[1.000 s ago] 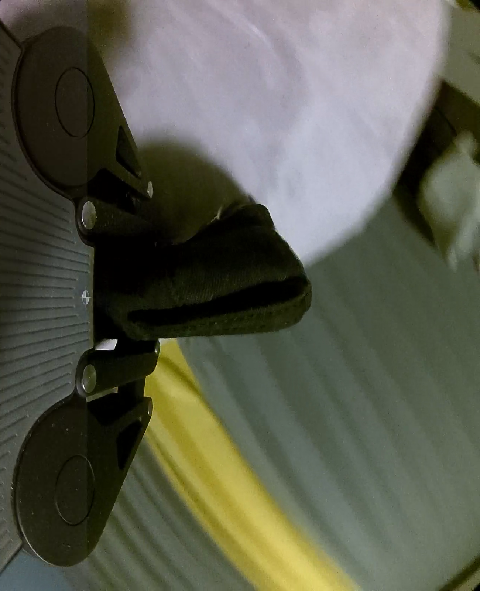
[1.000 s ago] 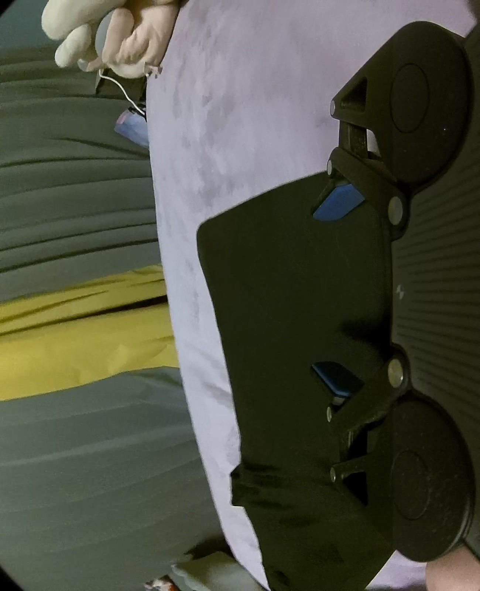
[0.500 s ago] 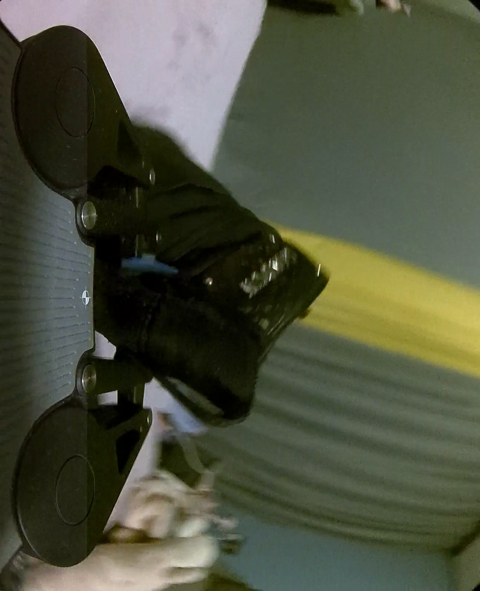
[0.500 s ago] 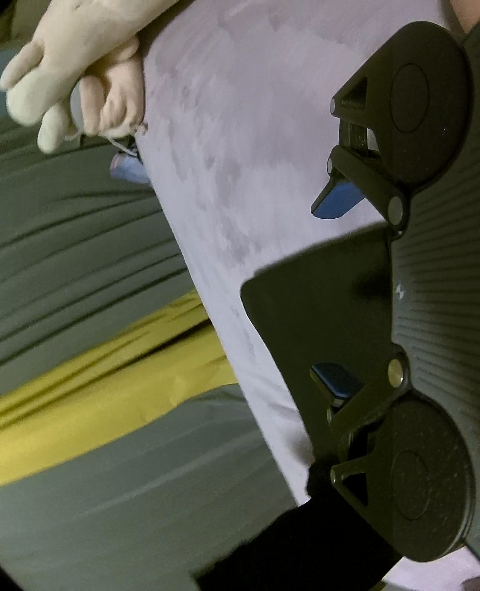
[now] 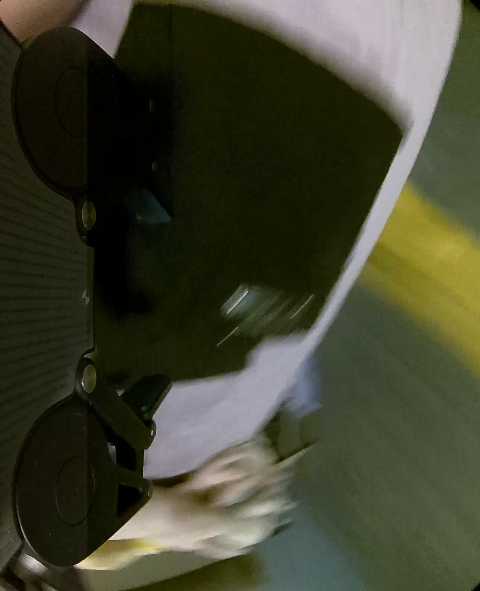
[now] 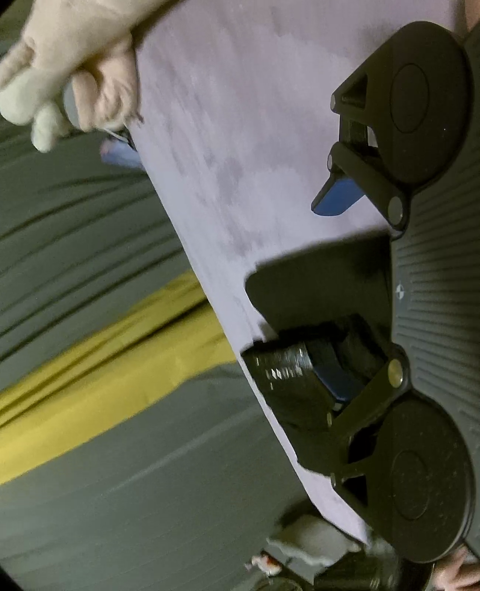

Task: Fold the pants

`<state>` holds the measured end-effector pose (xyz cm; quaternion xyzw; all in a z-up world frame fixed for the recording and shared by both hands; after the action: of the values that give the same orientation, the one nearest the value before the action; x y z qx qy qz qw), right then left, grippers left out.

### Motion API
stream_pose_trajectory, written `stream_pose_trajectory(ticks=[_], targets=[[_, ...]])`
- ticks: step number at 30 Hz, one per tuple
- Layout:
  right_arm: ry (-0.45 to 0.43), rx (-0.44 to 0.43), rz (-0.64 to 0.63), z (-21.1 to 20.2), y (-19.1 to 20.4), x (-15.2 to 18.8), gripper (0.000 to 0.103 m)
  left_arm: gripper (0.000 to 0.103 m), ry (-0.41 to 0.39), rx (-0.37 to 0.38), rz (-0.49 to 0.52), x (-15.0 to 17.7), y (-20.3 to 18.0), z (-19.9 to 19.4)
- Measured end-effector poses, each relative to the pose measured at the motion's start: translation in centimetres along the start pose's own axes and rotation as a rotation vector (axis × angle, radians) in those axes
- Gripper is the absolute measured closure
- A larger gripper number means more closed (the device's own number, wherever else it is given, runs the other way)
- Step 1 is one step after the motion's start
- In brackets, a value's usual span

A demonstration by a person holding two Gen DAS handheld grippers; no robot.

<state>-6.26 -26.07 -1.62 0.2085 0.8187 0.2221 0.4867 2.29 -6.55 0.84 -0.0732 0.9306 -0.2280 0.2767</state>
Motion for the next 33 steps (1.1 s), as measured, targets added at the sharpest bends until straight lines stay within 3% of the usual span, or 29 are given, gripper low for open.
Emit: stream_pose_trajectory(ticks=[4,7,9,10,12,17,18,20,25,27,29,33], targets=[[0.068,-0.063,0.084,4.1,1.1,0.9,0.014,0.007,-0.233,-0.261,-0.211,-2.7,8.4,-3.1],[0.103,-0.129,0.184,7.0,1.8,1.3,0.014,0.007,-0.33,-0.42,-0.3,-2.3,13.6,-3.5],[0.142,-0.161,0.262,9.0,2.0,2.1,0.014,0.007,-0.348,-0.507,-0.338,-1.2,15.6,-2.8],[0.165,-0.162,0.31,9.9,1.8,2.6,0.014,0.007,-0.3,-0.508,-0.405,-0.8,16.4,-2.1],[0.188,-0.151,0.401,11.3,0.8,3.7,0.015,0.007,-0.26,-0.43,-0.465,-0.8,16.6,-1.0],[0.151,-0.149,0.471,12.1,0.3,4.2,0.022,0.007,-0.285,-0.445,-0.435,-1.2,16.1,0.1],[0.147,-0.149,0.474,12.0,0.3,4.1,0.037,0.007,-0.289,-0.445,-0.426,-1.3,15.9,0.3],[0.132,-0.161,0.472,11.6,0.3,3.9,0.054,0.007,-0.293,-0.445,-0.418,-1.1,16.5,-0.2],[0.116,-0.211,0.564,12.3,-1.0,4.1,0.051,0.006,-0.298,-0.439,-0.421,-1.0,16.0,-0.5],[0.102,-0.24,0.584,12.6,-0.8,3.7,0.039,0.006,-0.3,-0.443,-0.417,-1.0,15.9,-0.5],[0.097,-0.258,0.574,13.0,-0.2,3.4,0.033,0.006,-0.302,-0.449,-0.419,-1.0,16.0,-0.5],[0.069,-0.322,0.592,13.3,0.2,2.6,0.037,0.006,-0.304,-0.446,-0.44,-0.9,16.3,-0.6]])
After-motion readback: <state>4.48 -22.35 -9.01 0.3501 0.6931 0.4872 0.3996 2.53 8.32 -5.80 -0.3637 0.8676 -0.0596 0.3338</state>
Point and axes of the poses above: each gripper's, at about its wrist camera, not at the fingertips, and z roughly the way its jaws point, y to its left, x to its underside, the point moved 8 cm from there along z, roughly the way its jaws point, and after that the axes turned 8 degrees about -x, right-handed, at the moved point
